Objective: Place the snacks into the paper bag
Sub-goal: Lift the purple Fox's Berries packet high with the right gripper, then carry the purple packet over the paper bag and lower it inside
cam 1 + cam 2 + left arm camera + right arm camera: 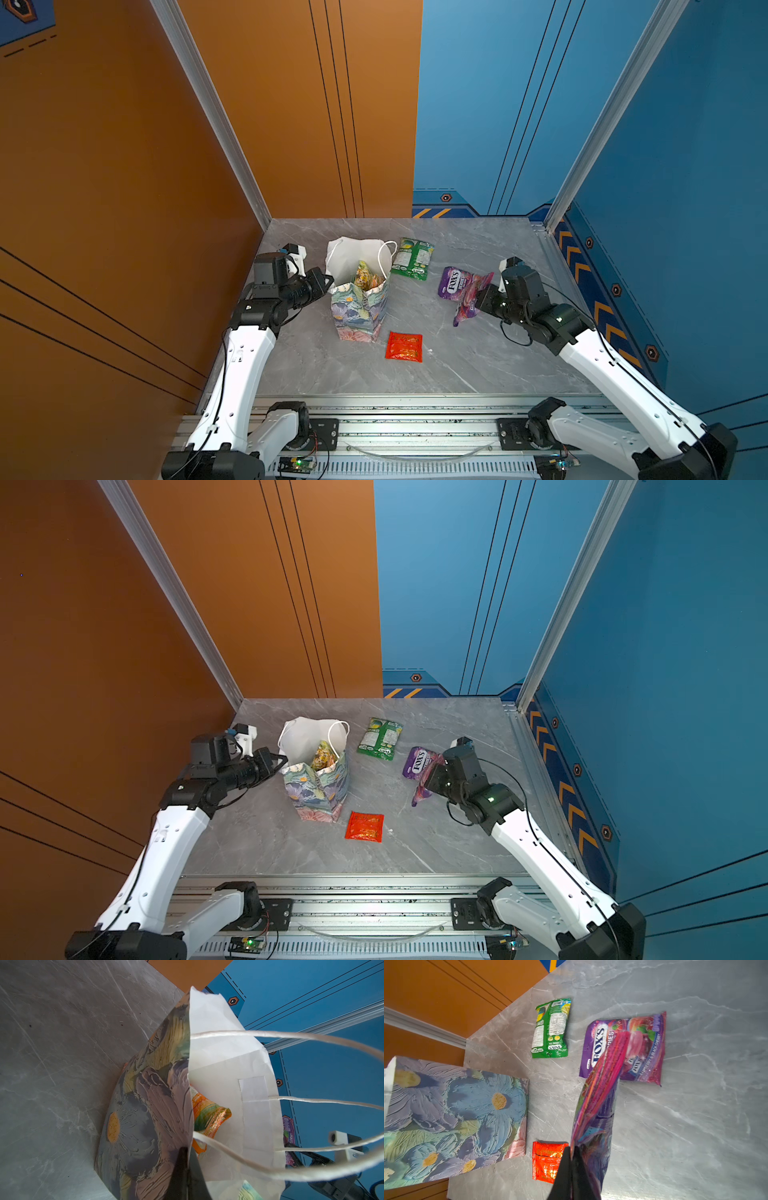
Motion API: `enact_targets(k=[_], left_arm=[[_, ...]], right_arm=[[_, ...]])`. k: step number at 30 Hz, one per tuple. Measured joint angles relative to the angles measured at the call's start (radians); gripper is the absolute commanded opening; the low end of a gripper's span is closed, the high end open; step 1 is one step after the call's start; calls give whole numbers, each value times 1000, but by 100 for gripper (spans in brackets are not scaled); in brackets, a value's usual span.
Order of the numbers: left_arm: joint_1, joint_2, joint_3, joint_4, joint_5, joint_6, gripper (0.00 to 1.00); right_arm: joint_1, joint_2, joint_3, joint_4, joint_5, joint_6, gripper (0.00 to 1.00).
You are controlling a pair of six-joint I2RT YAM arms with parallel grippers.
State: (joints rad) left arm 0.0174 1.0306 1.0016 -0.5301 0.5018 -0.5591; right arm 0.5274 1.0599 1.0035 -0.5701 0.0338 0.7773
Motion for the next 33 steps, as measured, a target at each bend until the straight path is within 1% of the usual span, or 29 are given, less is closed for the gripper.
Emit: enact_targets(k=[5,11,15,21,33], left_arm=[[0,0,0,0,0,0,0],[-6,2,1,0,0,0,0],[-6,2,1,0,0,0,0],[-12,5,1,3,-1,0,0],[-19,10,1,7,-1,0,0]], right_arm=[[102,125,193,-42,79,-55,0],[175,282,428,-60,125,-131,0],[215,393,604,-74,128,-187,0],[258,513,844,-82,128,-261,0],[303,716,1210,-83,107,-333,0]])
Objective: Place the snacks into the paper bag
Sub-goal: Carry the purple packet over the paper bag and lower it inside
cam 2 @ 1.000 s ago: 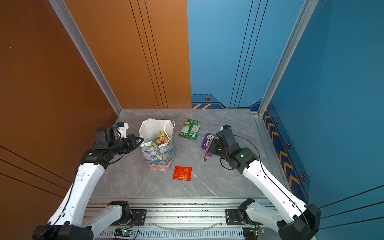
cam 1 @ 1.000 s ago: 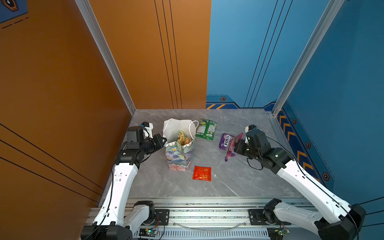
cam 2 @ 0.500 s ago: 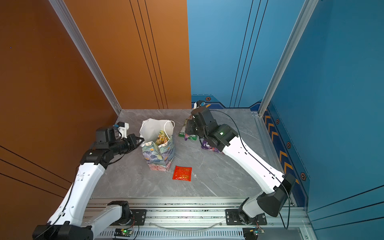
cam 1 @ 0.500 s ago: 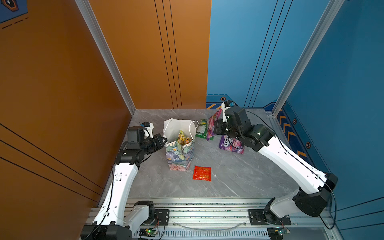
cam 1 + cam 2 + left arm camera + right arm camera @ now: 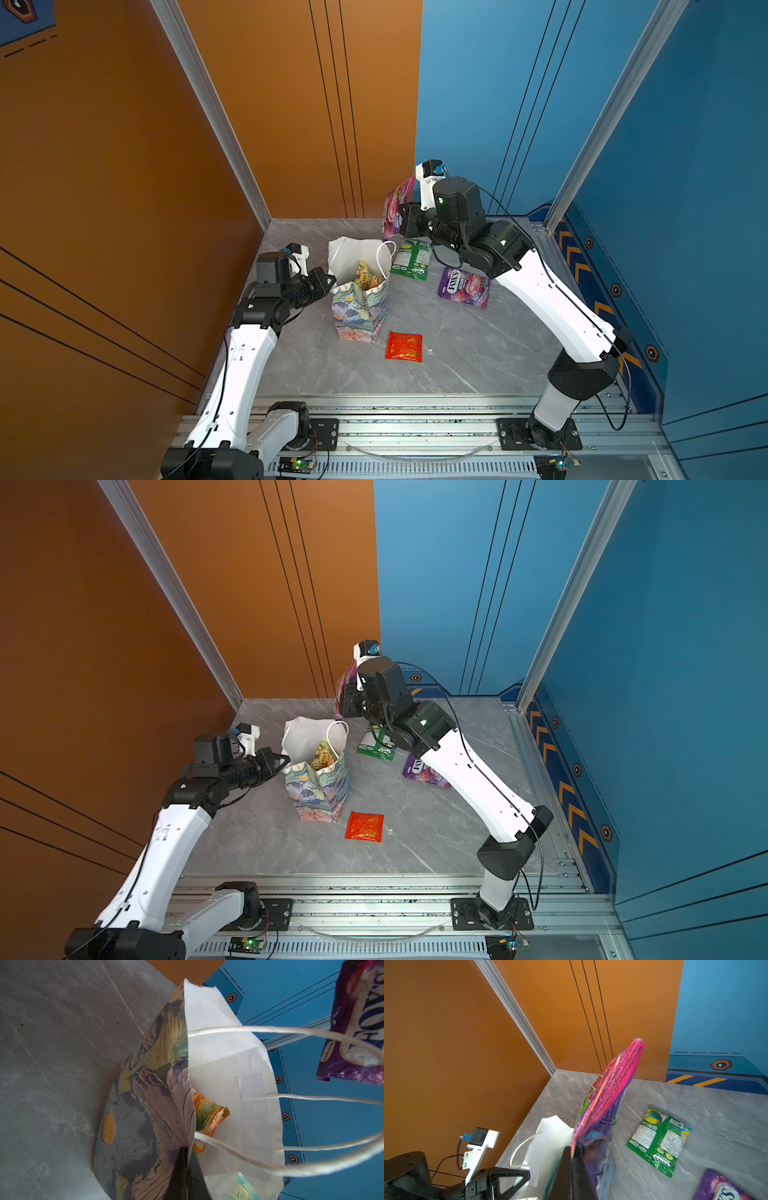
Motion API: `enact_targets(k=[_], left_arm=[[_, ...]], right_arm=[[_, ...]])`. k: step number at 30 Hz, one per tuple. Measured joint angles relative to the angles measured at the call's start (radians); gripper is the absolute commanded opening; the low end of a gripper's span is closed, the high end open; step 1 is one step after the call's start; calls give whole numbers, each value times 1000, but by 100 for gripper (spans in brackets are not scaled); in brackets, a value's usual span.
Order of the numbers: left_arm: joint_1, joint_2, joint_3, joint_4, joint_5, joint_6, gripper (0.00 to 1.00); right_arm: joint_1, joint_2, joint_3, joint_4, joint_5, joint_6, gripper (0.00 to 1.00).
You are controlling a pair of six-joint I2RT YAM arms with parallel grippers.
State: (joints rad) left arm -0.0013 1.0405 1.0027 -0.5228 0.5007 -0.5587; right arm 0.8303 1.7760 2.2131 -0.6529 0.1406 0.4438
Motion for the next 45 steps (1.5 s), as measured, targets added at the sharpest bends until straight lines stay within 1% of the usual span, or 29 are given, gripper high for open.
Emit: enact_targets(k=[8,13,27,38,45], left_arm=[[0,1,0,0,0,0,0],[-1,1,0,0,0,0,0],[-1,2,0,1,0,0,0],[-1,2,0,1,0,0,0],[-1,2,0,1,0,0,0]], right_arm=[[50,128,169,-1,-78,-11,0],[72,153,185,-5,-98,-11,0],[89,154,184,-70,-100,-30,0],[99,148,62,-88,-56,-45,0],[100,123,29,-116,-23,-55,0]])
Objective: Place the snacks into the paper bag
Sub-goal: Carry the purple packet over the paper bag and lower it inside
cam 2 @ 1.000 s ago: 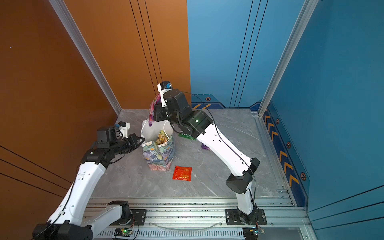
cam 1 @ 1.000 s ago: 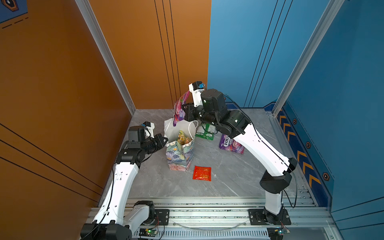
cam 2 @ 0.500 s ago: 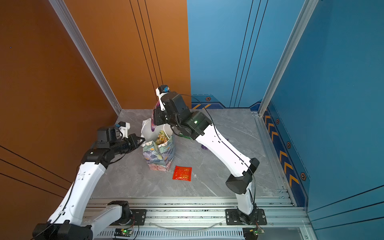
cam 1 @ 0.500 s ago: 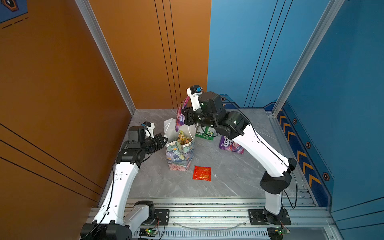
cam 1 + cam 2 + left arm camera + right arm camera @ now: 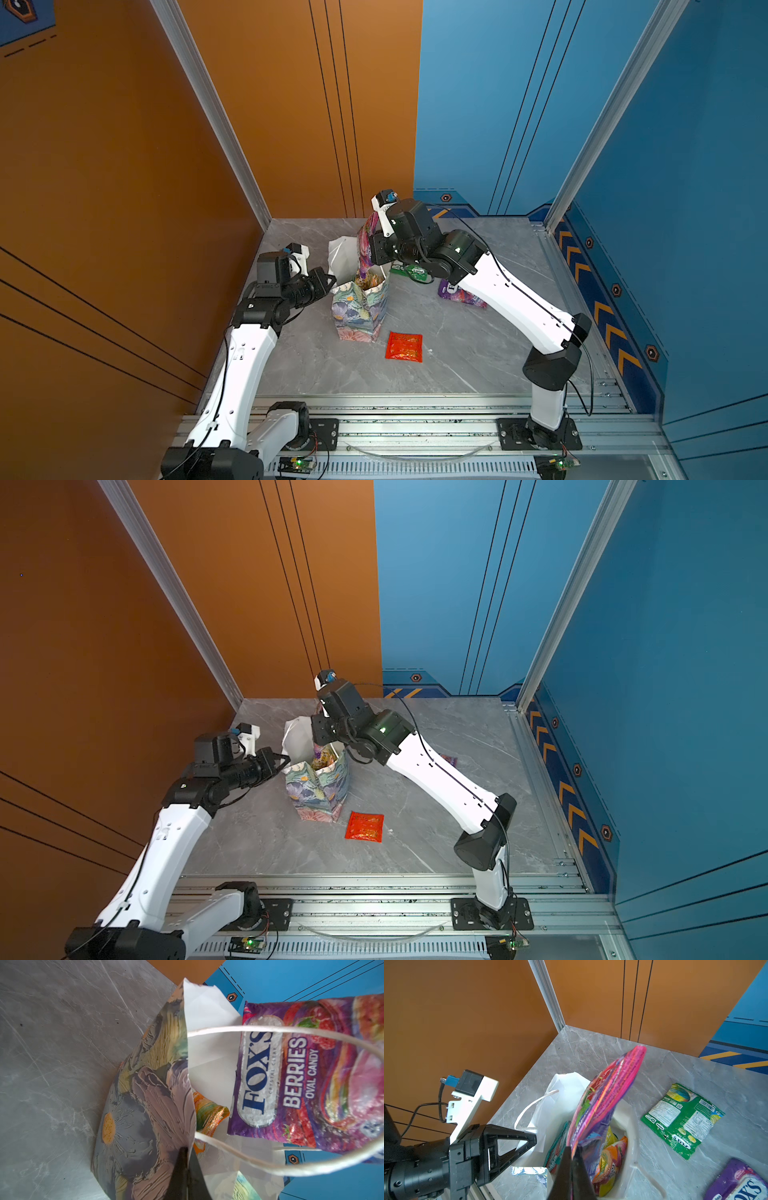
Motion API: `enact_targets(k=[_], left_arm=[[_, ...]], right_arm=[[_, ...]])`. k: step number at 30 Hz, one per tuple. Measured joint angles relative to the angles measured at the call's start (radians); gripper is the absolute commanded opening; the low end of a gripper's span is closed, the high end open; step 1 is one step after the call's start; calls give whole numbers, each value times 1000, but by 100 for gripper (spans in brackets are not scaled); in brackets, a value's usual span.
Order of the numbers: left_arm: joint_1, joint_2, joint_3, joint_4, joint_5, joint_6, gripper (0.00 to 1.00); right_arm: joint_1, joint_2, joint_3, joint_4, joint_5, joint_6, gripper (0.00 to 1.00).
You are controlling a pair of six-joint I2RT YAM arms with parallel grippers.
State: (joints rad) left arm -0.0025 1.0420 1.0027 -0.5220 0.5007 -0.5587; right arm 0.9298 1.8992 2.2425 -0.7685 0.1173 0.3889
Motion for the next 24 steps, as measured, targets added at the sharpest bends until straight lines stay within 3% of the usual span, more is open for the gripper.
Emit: enact_targets(k=[24], left_arm=[[0,0,0,0,0,0,0]], right_arm=[[14,-31,-11,-107,106,-19,0]])
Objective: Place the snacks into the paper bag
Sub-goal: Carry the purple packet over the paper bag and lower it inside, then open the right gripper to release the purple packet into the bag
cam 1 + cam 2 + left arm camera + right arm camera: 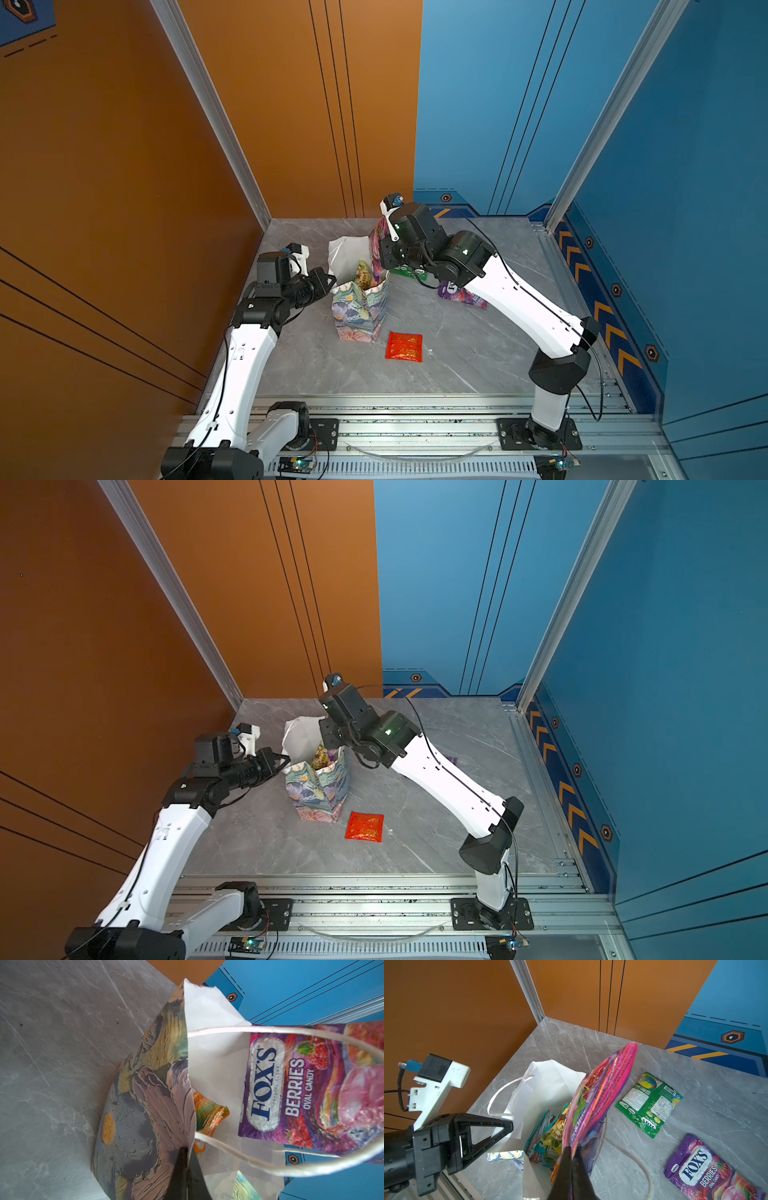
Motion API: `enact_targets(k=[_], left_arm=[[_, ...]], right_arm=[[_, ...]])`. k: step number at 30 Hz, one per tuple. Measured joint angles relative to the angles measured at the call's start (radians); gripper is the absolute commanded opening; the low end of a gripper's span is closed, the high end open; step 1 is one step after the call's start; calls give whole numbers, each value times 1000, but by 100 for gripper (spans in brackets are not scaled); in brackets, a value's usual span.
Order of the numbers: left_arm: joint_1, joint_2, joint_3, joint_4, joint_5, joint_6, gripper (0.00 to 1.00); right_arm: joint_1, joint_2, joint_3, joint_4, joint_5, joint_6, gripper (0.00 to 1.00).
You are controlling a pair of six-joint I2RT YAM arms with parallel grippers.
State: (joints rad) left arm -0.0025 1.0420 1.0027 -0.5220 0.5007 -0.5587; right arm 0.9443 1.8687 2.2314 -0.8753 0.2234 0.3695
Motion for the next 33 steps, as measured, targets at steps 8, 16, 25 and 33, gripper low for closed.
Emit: enact_targets(k=[8,16,25,33], left_arm=[[-1,0,0,0,0,0,0],[-5,5,0,3,-1,0,0],[-5,7,0,6,-2,0,0],[-5,8,0,6,-2,0,0]], right_arm=[[14,56,88,-65,10,-7,0],[22,132,149,-104,-3,-11,30],[24,144,229,-89,-66,-15,51],[21,144,226,-82,-111,-14,52]])
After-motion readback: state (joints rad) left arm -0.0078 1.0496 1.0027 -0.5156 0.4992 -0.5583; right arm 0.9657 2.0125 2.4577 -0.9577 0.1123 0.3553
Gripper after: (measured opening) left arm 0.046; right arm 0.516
